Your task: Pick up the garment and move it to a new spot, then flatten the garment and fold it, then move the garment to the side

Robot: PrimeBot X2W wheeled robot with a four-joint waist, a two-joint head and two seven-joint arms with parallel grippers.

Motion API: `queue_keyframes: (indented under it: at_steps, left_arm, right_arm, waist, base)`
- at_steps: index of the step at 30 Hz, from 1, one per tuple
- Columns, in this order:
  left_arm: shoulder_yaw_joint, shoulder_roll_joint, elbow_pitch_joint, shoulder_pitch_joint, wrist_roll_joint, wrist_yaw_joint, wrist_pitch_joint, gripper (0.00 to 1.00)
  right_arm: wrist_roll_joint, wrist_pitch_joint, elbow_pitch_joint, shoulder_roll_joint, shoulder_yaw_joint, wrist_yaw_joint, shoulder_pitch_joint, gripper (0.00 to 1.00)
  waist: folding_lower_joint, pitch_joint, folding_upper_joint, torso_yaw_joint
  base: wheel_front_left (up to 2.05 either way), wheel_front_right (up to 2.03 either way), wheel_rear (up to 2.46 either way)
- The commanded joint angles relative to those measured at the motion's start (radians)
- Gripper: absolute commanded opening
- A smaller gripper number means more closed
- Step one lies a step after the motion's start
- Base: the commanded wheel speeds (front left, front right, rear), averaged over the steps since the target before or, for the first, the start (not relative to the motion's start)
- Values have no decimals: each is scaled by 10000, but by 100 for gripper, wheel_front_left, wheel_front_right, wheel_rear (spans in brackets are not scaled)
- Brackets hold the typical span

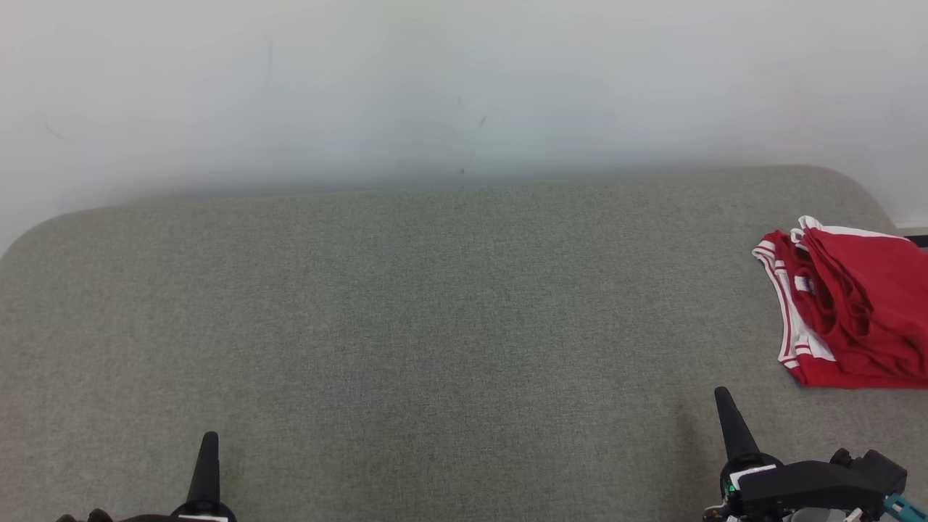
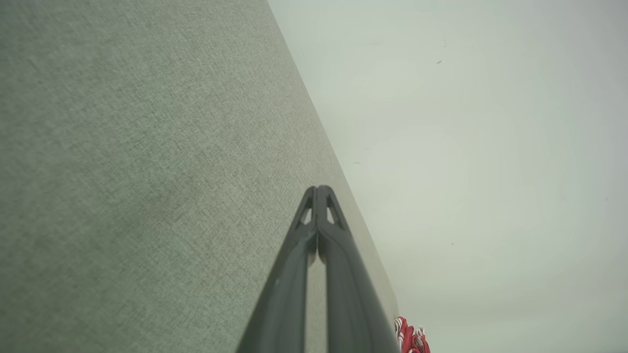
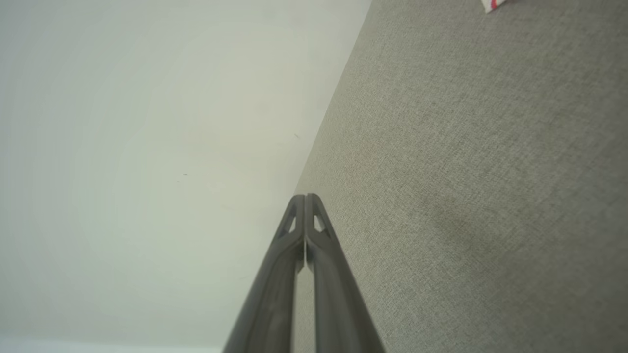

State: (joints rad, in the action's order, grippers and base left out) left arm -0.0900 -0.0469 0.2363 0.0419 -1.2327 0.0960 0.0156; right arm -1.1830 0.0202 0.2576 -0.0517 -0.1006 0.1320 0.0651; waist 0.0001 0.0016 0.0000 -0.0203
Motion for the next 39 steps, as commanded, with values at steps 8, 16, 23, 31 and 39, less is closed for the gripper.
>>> queue_keyframes:
  at_steps: [8, 16, 23, 31, 39]
  left_arm:
    - [-79, -40, -14, 290, -858, 108, 224, 0]
    - [-123, -43, 13, 388, -1533, 165, 404, 0]
    - [-159, -45, 38, 489, -2156, 209, 563, 0]
    - [-194, -46, 59, 568, -2749, 290, 732, 0]
    - [-227, -48, 78, 663, -3296, 325, 871, 0]
  right_arm:
    - [-960, 228, -104, 18, -45, -16, 215, 0]
    - [-1729, 402, -116, 20, -72, -17, 268, 0]
    - [-2443, 552, -127, 21, -90, -18, 329, 0]
    - [-3103, 698, -132, 23, -108, -20, 377, 0]
    - [-3732, 843, -139, 25, -128, -21, 419, 0]
  waist:
    - [-1, 3, 0, 34]
    - [-1, 5, 0, 68]
    - [-1, 8, 0, 101]
    - [-1, 10, 0, 134]
    - [-1, 13, 0, 167]
  base:
    - [0, 0, 0]
    - [0, 0, 0]
    - [0, 0, 0]
    - [0, 0, 0]
    - [0, 0, 0]
